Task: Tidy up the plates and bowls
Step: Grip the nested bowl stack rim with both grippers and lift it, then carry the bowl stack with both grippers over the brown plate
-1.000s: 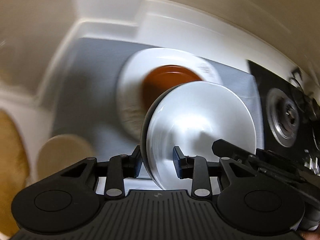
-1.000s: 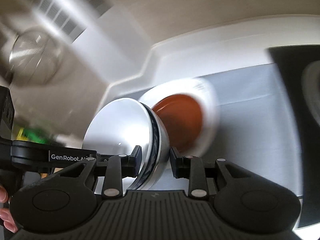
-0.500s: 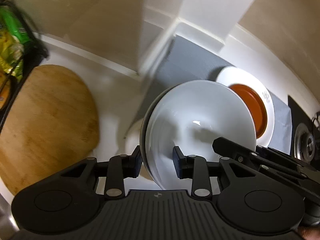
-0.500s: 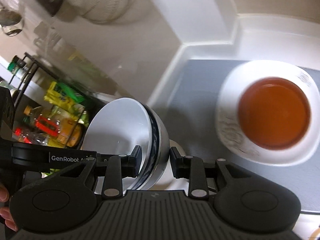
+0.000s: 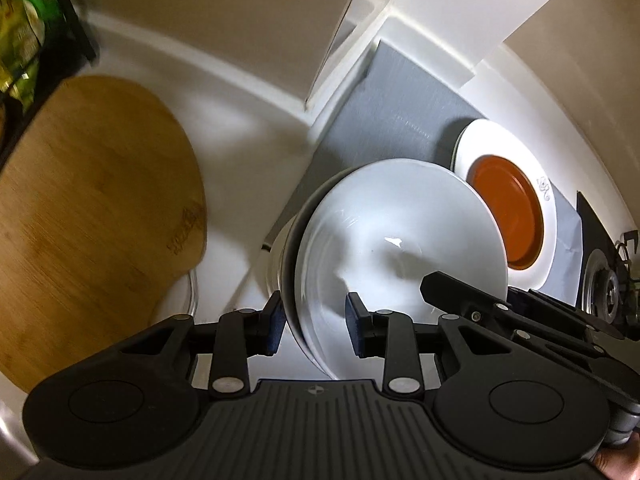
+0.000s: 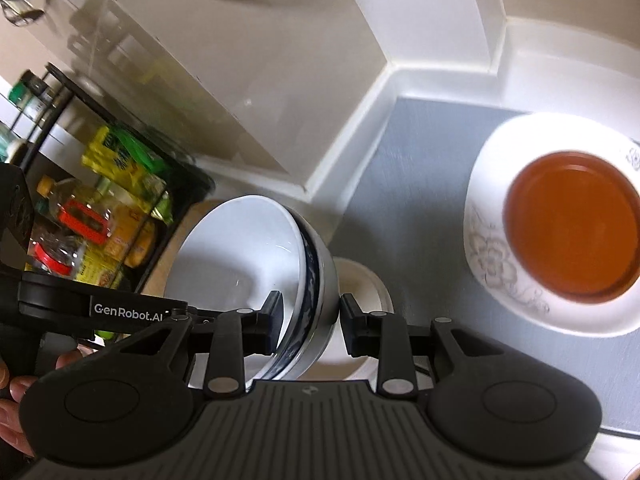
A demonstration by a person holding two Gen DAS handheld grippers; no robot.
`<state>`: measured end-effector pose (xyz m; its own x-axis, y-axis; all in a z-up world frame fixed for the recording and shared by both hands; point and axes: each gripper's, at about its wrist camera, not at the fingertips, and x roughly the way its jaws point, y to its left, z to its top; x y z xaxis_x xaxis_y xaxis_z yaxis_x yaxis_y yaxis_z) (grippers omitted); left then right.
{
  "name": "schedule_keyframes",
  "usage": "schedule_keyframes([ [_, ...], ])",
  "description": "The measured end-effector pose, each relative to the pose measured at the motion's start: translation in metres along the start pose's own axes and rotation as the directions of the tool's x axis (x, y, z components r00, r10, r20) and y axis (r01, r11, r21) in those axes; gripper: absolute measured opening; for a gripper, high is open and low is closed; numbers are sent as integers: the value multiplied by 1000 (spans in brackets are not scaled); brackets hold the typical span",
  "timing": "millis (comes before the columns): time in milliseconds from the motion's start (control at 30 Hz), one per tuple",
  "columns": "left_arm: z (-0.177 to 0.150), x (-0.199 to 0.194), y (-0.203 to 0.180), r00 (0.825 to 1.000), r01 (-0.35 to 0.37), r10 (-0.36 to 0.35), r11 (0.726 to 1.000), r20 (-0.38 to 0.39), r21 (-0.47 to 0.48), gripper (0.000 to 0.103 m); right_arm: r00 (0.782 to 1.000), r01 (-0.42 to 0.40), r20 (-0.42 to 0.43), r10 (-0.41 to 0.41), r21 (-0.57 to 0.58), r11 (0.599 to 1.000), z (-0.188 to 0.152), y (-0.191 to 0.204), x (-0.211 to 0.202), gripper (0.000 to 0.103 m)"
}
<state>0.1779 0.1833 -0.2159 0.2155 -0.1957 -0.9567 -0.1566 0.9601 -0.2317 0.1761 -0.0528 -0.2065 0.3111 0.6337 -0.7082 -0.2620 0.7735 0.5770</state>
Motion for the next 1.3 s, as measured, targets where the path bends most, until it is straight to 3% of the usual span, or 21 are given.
schedule_keyframes([
  [500, -6, 31, 18, 1000, 18, -18, 1000, -23, 17, 34, 993, 94, -65, -99, -72, 993, -17, -2, 42, 35],
  [700, -13, 34, 18, 1000, 27, -27, 999, -11, 29, 33, 996, 71, -51, -73, -51, 996, -13, -12, 41, 37],
  [800, -16, 25, 17, 999, 43, -44, 998, 7, 34, 33, 996, 74, -40, -76, -60, 995, -11, -15, 34, 43],
  [1067, -16, 16, 15, 999, 40, -41, 998, 24, 51, 33, 1000, 24, -5, -24, -27, 999, -9, -19, 19, 43],
  [1200, -14, 17, 19, 997, 37, -41, 997, 66, 61, 33, 999, 40, 36, -39, -27, 999, -9, -24, 13, 16],
  [1300, -13, 30, 27, 998, -2, 0, 999, 57, 33, 35, 999, 11, 38, -12, 26, 1000, -11, -35, 15, 17],
])
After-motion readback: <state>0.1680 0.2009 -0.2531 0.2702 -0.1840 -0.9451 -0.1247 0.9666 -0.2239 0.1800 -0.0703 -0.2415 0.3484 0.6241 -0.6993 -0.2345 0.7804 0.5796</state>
